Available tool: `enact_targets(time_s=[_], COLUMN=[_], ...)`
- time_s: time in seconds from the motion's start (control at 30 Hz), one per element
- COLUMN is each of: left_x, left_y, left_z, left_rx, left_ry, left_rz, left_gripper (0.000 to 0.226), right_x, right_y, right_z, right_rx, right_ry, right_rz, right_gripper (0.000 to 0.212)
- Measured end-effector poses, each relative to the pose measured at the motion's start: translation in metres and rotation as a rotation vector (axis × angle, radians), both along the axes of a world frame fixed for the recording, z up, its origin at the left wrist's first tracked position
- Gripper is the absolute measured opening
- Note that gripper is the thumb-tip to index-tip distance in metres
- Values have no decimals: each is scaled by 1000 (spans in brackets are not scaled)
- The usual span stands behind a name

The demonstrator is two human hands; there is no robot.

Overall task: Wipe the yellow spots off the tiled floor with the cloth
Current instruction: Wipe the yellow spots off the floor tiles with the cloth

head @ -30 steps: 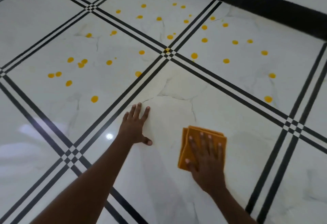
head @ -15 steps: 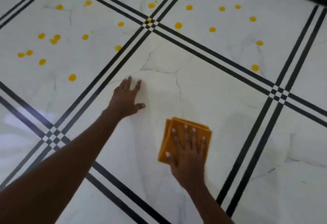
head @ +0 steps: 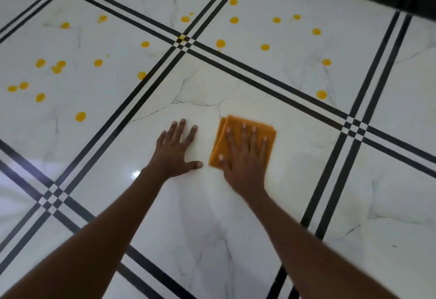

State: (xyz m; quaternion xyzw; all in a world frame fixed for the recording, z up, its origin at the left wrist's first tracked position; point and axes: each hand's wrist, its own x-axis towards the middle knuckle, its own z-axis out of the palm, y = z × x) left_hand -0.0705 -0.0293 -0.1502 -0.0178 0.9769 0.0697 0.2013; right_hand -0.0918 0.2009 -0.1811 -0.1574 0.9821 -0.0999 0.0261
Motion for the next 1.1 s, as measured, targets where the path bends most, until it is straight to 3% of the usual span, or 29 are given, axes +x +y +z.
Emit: enact_targets(time_s=[0.13, 0.2, 0.4, 0.5, 0.6, 0.7, 0.77, 0.87, 0.97, 1.03, 1.1], left_x=[0, 2, -27, -19, -16, -21, -17, -13, -20, -22, -23], left_y=[-2, 2, 16, 13, 12, 17, 22, 31, 42, 45, 40], left_z=[14, 14, 4, 11, 19, 25, 23, 13, 5, 5, 13], left_rx=[21, 21, -28, -37, -54, -18, -18, -27, -50, -59, -52], left_ry=[-29, -32, -91, -156, -201, -190, -161, -124, -106, -141, -189], left_rz=[-6, 6, 35, 61, 85, 122, 138, 189, 234, 239, 234], left_gripper=[109, 113, 128, 132, 133, 136, 139, 139, 139, 139, 139], right_x=[99, 91, -145, -177, -123, -67, -72, -132, -201, -203, -170], right_y=[76, 104, 124, 48, -22, 9, 66, 143, 152, 111, 51], right_z=[8, 11, -19, -23, -15, -9, -17, -19, -13, -14, -22], right_rx=[7, 40, -67, -69, -78, -47, -73, 25, -52, -61, -56], right_ry=[-62, -99, -48, -60, -7, -5, 40, -7, -60, -24, 39], right_rz=[-132, -207, -489, -282, 16, 189, 92, -233, -411, -373, -188], right_gripper=[77, 80, 90, 91, 84, 79, 76, 79, 90, 91, 85])
